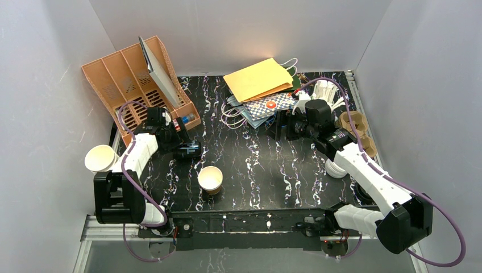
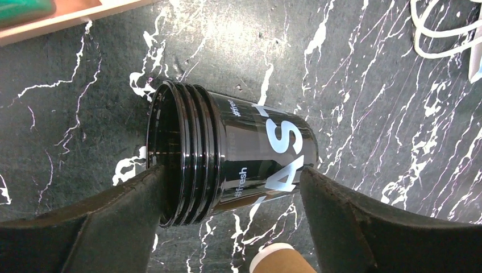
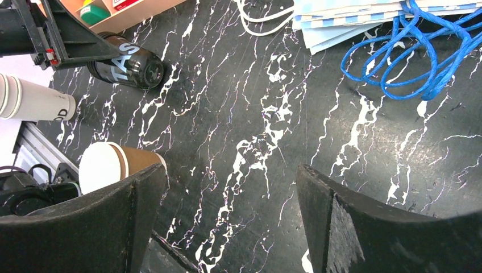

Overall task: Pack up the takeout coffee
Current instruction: Move the coffee cup to the center of the board.

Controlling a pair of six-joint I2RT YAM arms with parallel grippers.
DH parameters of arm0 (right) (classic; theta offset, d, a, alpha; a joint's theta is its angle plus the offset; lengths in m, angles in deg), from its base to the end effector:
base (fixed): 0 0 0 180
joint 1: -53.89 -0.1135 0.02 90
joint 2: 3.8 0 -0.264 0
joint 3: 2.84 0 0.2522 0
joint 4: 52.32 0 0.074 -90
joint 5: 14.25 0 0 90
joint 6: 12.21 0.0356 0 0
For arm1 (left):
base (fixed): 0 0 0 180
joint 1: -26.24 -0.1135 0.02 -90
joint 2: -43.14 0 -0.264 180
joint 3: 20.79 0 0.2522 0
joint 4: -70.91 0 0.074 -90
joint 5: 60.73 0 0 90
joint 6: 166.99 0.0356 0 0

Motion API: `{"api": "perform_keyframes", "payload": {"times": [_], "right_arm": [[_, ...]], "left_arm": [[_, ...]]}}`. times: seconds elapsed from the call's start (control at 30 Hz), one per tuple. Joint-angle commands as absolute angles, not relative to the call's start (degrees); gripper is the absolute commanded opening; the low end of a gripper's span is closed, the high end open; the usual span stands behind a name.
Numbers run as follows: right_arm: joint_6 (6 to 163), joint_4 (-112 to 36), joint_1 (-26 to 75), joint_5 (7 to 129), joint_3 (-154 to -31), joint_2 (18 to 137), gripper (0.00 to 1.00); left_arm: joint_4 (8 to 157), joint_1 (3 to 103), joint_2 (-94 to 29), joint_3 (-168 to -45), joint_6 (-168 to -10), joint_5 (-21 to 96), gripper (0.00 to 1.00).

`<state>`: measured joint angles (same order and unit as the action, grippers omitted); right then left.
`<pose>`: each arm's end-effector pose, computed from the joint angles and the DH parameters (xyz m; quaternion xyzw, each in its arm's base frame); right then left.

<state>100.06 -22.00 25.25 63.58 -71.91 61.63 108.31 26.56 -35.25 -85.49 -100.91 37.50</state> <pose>0.2238 0.1308 0.3208 -0.1026 0.8420 0.3058 0.4325 0.2805 -0.0067 0.2274 -0.1689 0.9255 -0.1359 0.3106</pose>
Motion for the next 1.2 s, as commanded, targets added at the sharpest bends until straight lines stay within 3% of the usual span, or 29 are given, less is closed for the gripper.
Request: {"api": "perform_keyframes", "payload": {"times": [0.0, 0.33, 0.5, 0.63, 0.8, 1.17], "right_arm": [[99.5, -24.1, 24.8, 63.2, -72.8, 59.8, 0.93], [100.1, -23.8, 24.8, 63.3, -73.3, 59.2, 0.93], [100.0, -23.2, 24.8, 63.9, -73.2, 58.6, 0.93], [100.0, -22.7, 24.8, 64.3, -73.0, 58.2, 0.93], [100.0, -22.5, 24.8, 64.9, -72.9, 57.8, 0.93], [101.2, -24.0, 24.8, 64.6, -71.3, 59.8, 0.93]], "left_arm": [[108.2, 26.3, -34.7, -85.3, -99.3, 39.3, 0.77], [107.7, 26.3, -37.9, -86.7, -100.6, 44.1, 0.43], [107.1, 26.3, -36.1, -88.4, -103.2, 46.6, 0.3], [105.9, 26.3, -33.8, -89.7, -105.4, 48.4, 0.13], [110.9, 26.3, -33.3, -94.5, -101.8, 44.9, 0.01], [121.2, 33.3, -37.5, -99.7, -93.0, 12.1, 0.0]]}}
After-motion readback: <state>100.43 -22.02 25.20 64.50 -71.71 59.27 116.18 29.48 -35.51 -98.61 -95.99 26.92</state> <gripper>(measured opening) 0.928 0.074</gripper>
